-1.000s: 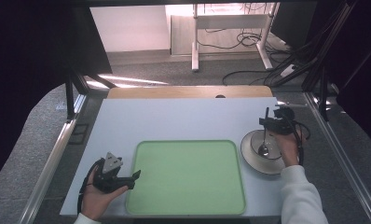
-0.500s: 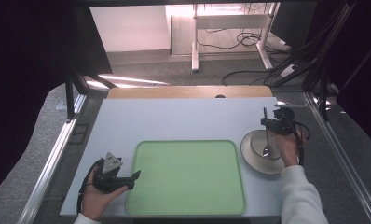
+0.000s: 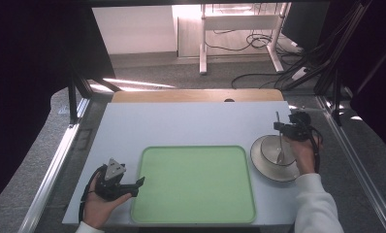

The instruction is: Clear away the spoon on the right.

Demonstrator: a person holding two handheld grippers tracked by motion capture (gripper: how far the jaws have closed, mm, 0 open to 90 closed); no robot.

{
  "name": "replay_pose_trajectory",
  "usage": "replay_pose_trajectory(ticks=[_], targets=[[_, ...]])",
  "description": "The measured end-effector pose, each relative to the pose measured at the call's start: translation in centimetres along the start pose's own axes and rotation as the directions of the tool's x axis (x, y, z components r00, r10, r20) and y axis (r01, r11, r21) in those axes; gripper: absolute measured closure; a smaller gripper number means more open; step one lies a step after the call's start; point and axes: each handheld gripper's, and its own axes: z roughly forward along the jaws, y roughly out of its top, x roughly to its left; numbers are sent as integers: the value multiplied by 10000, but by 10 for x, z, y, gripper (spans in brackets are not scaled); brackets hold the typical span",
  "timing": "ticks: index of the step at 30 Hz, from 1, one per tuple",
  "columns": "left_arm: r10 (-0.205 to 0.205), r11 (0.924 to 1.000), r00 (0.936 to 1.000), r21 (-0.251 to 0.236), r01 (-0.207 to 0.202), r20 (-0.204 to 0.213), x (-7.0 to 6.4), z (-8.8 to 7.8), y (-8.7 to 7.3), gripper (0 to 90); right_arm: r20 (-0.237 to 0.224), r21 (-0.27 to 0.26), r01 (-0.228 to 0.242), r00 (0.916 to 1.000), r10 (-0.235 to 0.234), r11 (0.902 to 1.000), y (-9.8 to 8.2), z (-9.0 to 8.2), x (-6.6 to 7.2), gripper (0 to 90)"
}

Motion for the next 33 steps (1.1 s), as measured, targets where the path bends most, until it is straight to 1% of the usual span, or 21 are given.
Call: replay_pose_trajectory(ticks=[3, 5, 6, 8, 11, 12, 13, 18, 22, 23, 27, 28, 31, 32, 33], targets=[[23, 10000, 10000, -7, -23, -13, 0, -1, 0, 161, -236, -212, -82, 9997, 77, 9997, 1, -7, -1, 882], [14, 10000, 10000, -18, -14, -21, 1, -1, 0, 161, -372, -422, -117, 9993, 102, 9990, 3, -13, 0, 882], [0, 10000, 10000, -21, 0, -23, 1, -1, 0, 161, -431, -593, -108, 9990, 83, 9982, 5, -18, 1, 883], [-2, 10000, 10000, -21, 2, -24, 1, -1, 0, 161, -447, -654, -73, 9990, 44, 9978, 6, -21, 1, 883], [0, 10000, 10000, -22, 0, -25, 1, -1, 0, 161, -517, -923, -45, 9987, -3, 9957, 8, -28, 3, 883], [1, 10000, 10000, -24, -1, -27, 1, -1, 0, 161, -604, -1082, -29, 9982, -37, 9941, 10, -32, 5, 883], [-1, 10000, 10000, -24, 1, -28, 1, -1, 0, 161, -604, -1082, -29, 9982, -37, 9941, 10, -32, 5, 883], [-13, 10000, 10000, -29, 13, -39, 1, -1, 0, 161, -778, -1425, -3, 9969, -109, 9898, 15, -43, 10, 883], [-12, 10000, 10000, -26, 12, -35, 1, -1, 0, 161, -919, -1661, 103, 9954, -258, 9860, 18, -52, 16, 883], [-8, 10000, 10000, -25, 8, -39, 1, -1, 0, 162, -964, -1747, 187, 9947, -360, 9844, 19, -56, 20, 883], [-14, 10000, 10000, -28, 14, -34, 2, -1, 0, 161, -1089, -1821, 287, 9928, -492, 9829, 21, -59, 25, 883], [-17, 10000, 10000, -30, 17, -37, 2, -2, 0, 161, -1161, -1852, 378, 9914, -600, 9820, 22, -61, 29, 883], [-17, 10000, 10000, -23, 17, -44, 2, -1, 0, 161, -1271, -1887, 425, 9896, -673, 9811, 23, -63, 32, 883], [-7, 10000, 10000, -10, 7, -44, 2, -1, -1, 162, -1376, -1905, 503, 9875, -774, 9804, 24, -65, 36, 883], [-7, 10000, 10000, -10, 7, -44, 2, -1, -1, 161, -1376, -1905, 503, 9875, -774, 9804, 24, -65, 36, 883]])
